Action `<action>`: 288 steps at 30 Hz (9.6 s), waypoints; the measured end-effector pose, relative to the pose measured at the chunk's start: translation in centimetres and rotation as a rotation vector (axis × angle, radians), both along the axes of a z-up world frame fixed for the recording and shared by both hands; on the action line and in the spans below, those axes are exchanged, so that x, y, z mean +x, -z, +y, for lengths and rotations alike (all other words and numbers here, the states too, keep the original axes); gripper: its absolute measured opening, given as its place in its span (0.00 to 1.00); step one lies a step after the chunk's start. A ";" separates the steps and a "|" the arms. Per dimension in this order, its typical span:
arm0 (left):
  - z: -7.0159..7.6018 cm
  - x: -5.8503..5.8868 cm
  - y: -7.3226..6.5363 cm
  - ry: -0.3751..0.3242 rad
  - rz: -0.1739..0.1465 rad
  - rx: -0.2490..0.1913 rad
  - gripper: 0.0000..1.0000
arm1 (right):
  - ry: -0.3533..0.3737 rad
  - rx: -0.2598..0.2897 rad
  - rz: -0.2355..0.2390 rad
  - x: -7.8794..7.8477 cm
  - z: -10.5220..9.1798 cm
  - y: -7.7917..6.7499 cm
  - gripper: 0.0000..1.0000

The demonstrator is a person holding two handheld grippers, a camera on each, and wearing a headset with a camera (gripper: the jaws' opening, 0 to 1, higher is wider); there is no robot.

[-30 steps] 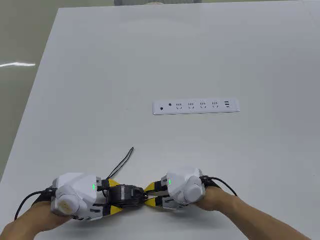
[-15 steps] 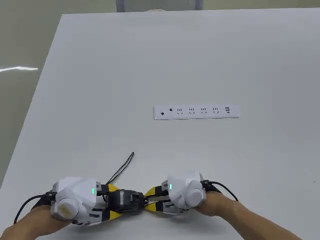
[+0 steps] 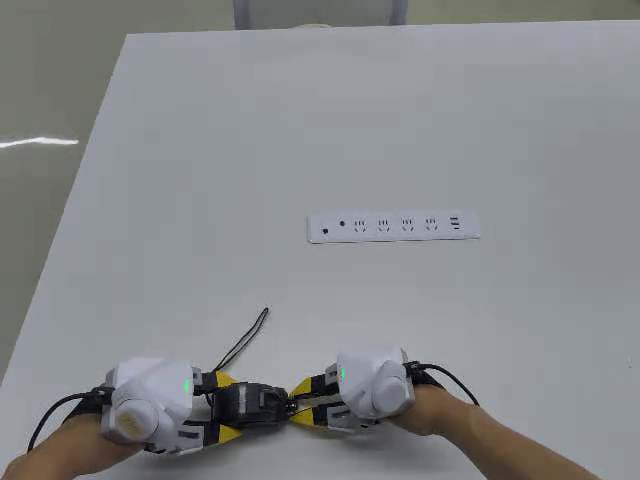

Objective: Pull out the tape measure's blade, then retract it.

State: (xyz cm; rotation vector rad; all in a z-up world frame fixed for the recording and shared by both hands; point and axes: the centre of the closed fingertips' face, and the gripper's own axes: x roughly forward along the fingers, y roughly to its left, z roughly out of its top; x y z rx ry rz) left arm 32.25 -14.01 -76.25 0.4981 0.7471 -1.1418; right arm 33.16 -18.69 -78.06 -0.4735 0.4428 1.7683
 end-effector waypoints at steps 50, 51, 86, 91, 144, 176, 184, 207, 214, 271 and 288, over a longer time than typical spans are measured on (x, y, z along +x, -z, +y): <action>-0.2 -0.1 0.1 -0.005 0.011 0.005 0.29 | 0.007 -0.008 0.007 0.7 -2.9 -0.2 0.10; -0.2 -0.1 0.1 -0.005 0.011 0.005 0.29 | 0.007 -0.008 0.007 0.7 -2.9 -0.2 0.10; -0.5 0.0 0.0 -0.006 0.014 0.007 0.29 | 0.013 -0.017 0.015 1.4 -5.4 -0.2 0.10; -0.5 0.0 0.0 -0.007 0.015 0.006 0.29 | 0.013 -0.018 0.018 1.5 -5.7 -0.2 0.10; -0.6 0.0 0.1 -0.003 0.028 0.018 0.29 | 0.027 -0.022 0.014 2.5 -9.3 -0.2 0.10; -0.8 0.0 0.2 0.009 0.036 0.031 0.29 | 0.054 -0.029 0.030 2.9 -12.1 -0.2 0.10; -1.0 0.0 0.2 0.013 0.039 0.032 0.29 | 0.060 -0.032 0.031 3.2 -12.9 -0.1 0.10; -1.0 -0.1 0.3 0.015 0.045 0.046 0.29 | 0.068 -0.022 0.036 3.3 -14.0 -0.3 0.10; -1.0 -0.1 0.3 0.014 0.047 0.049 0.29 | 0.072 -0.022 0.035 3.4 -14.6 -0.4 0.10; -1.1 -0.1 0.3 0.005 0.054 0.061 0.29 | 0.112 -0.037 0.067 4.1 -19.0 -0.1 0.11; -1.1 -0.1 0.2 0.007 0.060 0.066 0.29 | 0.126 -0.040 0.074 4.2 -20.3 -0.1 0.11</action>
